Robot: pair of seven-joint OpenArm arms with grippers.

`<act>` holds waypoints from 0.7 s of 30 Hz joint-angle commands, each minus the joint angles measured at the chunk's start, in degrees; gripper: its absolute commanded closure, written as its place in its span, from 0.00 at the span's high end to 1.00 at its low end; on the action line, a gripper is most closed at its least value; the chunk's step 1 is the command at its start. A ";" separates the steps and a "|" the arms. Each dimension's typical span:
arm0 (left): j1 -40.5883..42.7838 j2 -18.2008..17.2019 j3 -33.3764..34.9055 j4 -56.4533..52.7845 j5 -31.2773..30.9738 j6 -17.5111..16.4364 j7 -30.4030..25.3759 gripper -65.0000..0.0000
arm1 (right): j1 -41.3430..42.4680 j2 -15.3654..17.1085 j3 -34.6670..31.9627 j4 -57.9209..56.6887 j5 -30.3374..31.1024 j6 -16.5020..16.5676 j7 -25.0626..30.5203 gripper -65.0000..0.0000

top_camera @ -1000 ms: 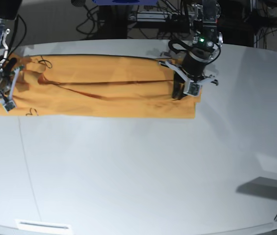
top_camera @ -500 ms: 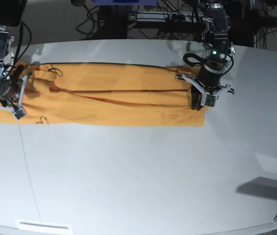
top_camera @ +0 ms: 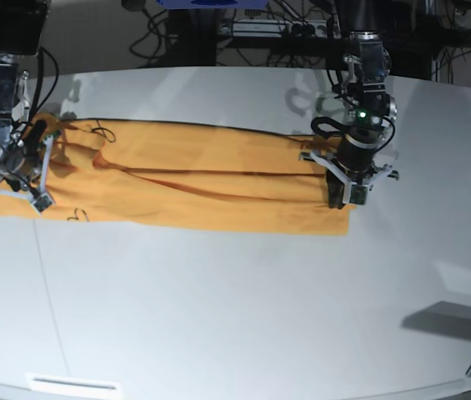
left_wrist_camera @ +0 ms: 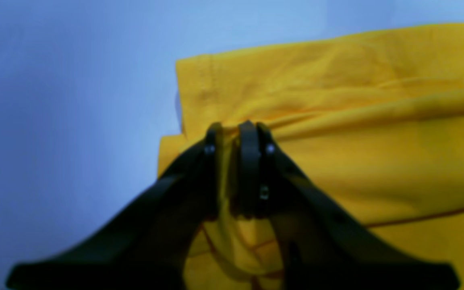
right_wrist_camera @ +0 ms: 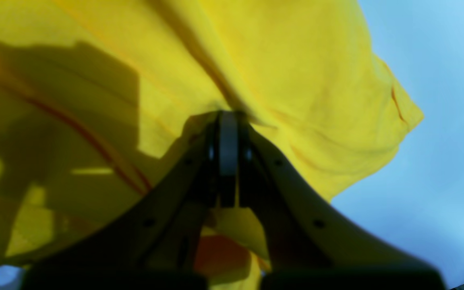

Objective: Fold the T-shirt properly
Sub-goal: 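Open the left gripper and raise it away from the strip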

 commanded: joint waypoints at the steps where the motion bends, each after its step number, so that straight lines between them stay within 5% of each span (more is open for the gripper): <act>1: 0.05 -0.24 0.42 0.14 1.43 -0.41 3.17 0.11 | 1.03 0.57 0.03 0.49 0.64 0.38 0.29 0.00; 12: 3.31 0.02 -0.11 11.66 0.91 -0.41 3.70 0.12 | 0.50 0.57 0.12 0.49 0.64 0.38 0.29 0.00; 17: 4.71 1.26 -4.95 21.68 -0.76 -0.41 15.13 0.12 | 0.41 0.57 0.12 0.49 0.64 0.38 0.29 0.00; 21: 4.80 1.26 -14.71 25.99 -7.53 -0.41 21.55 0.26 | -0.03 0.57 0.12 0.49 0.64 0.38 0.29 0.00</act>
